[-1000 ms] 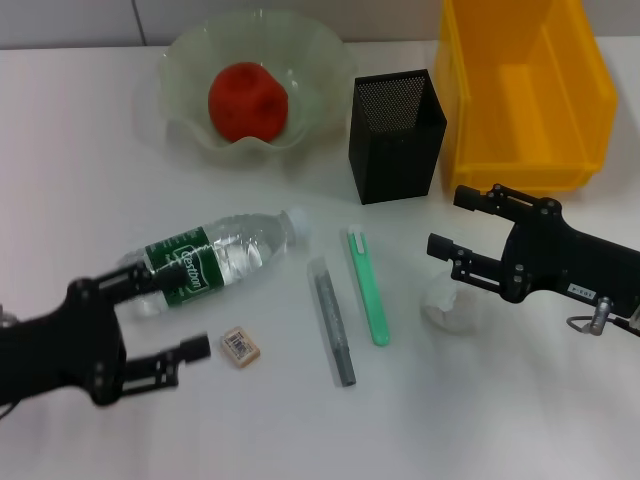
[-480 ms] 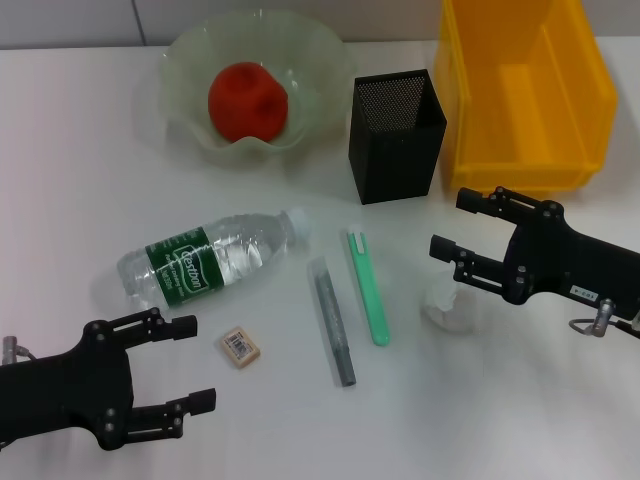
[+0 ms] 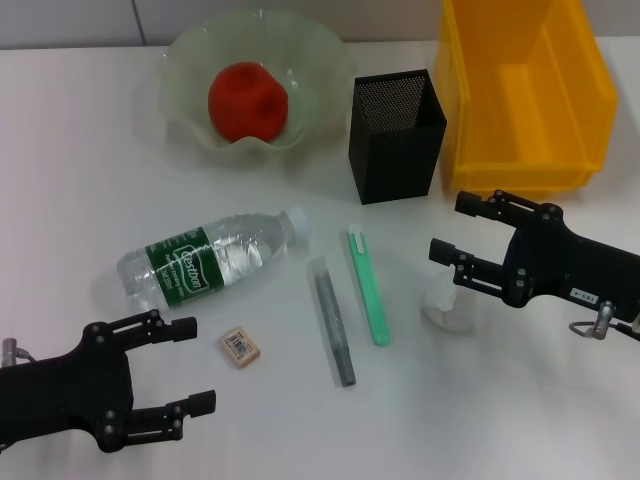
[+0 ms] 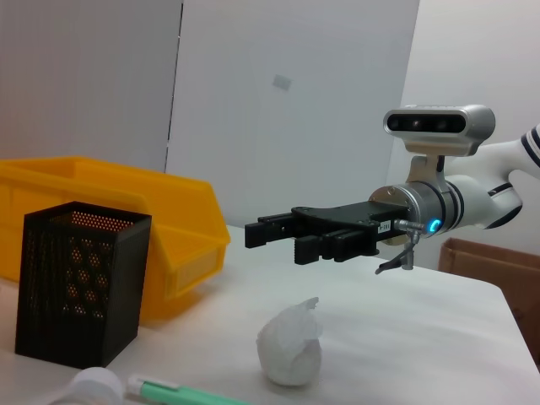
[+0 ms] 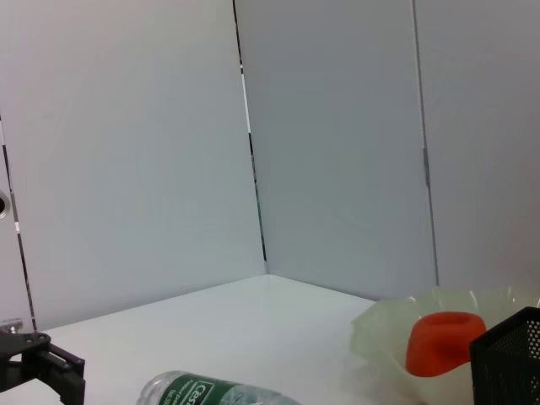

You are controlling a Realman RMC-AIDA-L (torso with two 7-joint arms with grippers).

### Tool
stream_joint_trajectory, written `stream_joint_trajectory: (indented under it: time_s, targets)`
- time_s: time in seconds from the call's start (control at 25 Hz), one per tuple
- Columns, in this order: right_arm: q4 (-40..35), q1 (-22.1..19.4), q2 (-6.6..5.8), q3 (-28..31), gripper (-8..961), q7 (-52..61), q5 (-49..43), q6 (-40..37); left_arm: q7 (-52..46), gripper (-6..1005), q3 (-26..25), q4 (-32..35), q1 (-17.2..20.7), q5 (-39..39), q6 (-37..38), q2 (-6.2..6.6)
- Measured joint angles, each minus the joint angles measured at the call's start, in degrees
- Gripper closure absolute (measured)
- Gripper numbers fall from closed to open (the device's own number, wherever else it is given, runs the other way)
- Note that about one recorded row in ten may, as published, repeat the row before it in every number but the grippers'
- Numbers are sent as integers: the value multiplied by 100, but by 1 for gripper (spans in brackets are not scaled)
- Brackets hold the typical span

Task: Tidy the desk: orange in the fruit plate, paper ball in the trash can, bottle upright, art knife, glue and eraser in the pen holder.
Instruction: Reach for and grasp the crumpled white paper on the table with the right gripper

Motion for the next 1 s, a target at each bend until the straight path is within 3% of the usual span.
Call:
stream_joint_trajectory:
  time_s: [0.4,0.72,1.0]
  targets:
    - [-384,13,-3,-27,255,707,-26,-238,0,220,0,-2,19,-7,22,-9]
    - [-2425,84,-14,-51,259,2941,-1128,-814,0,223,0,-1,31,-26,18,-17]
    - [-3836,874,-159,-50,261,4869,-2637,-1549,0,225,-129,6,29,-6,46,-18]
